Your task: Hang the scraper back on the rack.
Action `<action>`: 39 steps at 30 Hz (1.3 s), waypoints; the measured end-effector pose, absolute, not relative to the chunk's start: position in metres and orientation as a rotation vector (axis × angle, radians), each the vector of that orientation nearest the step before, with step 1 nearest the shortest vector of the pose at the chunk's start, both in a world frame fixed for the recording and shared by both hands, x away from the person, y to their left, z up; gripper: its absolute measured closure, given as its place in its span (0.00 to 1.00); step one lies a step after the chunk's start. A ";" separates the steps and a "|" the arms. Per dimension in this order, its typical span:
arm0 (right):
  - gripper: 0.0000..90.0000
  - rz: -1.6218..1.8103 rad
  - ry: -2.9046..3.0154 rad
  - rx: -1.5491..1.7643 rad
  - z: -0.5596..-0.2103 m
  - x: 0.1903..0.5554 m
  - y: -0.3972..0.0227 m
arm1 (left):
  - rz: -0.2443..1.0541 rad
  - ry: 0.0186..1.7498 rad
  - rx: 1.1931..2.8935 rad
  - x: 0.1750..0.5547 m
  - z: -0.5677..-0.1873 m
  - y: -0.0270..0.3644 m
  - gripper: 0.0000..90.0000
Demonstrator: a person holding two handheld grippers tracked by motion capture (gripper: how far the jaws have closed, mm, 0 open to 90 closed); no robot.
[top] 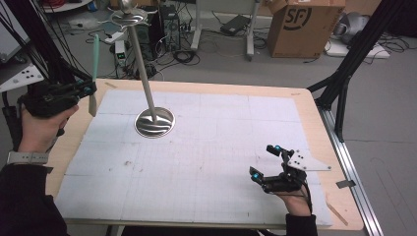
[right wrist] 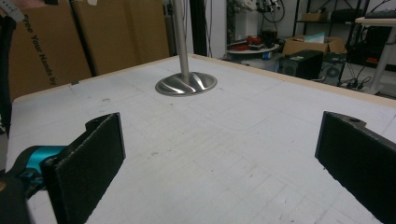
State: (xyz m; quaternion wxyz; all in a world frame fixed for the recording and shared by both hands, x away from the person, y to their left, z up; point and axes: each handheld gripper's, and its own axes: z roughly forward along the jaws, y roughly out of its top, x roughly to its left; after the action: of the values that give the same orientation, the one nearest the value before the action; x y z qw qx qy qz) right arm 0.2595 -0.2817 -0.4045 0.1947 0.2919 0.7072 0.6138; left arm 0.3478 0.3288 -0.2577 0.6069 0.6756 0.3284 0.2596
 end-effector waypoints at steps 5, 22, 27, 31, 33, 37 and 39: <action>0.00 1.719 1.979 0.817 -0.404 0.259 -0.283 | 0.615 0.767 1.559 0.355 -0.252 0.331 0.89; 0.00 1.723 1.966 0.823 -0.403 0.258 -0.287 | 0.617 0.745 1.510 0.367 -0.241 0.328 0.89; 0.00 1.722 1.960 0.824 -0.403 0.258 -0.288 | 0.603 0.751 1.512 0.371 -0.244 0.327 0.89; 0.00 1.726 1.961 0.826 -0.403 0.258 -0.288 | 0.596 0.749 1.501 0.373 -0.245 0.327 0.89; 0.00 1.725 1.962 0.828 -0.403 0.259 -0.289 | 0.581 0.739 1.482 0.373 -0.245 0.327 0.89; 0.00 1.727 1.957 0.834 -0.403 0.258 -0.290 | 0.578 0.747 1.485 0.376 -0.247 0.326 0.89; 0.00 1.725 1.953 0.830 -0.403 0.259 -0.290 | 0.576 0.748 1.496 0.377 -0.248 0.324 0.89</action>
State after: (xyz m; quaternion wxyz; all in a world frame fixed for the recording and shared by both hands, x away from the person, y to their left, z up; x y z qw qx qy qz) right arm 0.2586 -0.2904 -0.4027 0.2021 0.2973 0.6994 0.6177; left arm 0.3767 0.3237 -0.2478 0.6338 0.6541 0.3271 0.2519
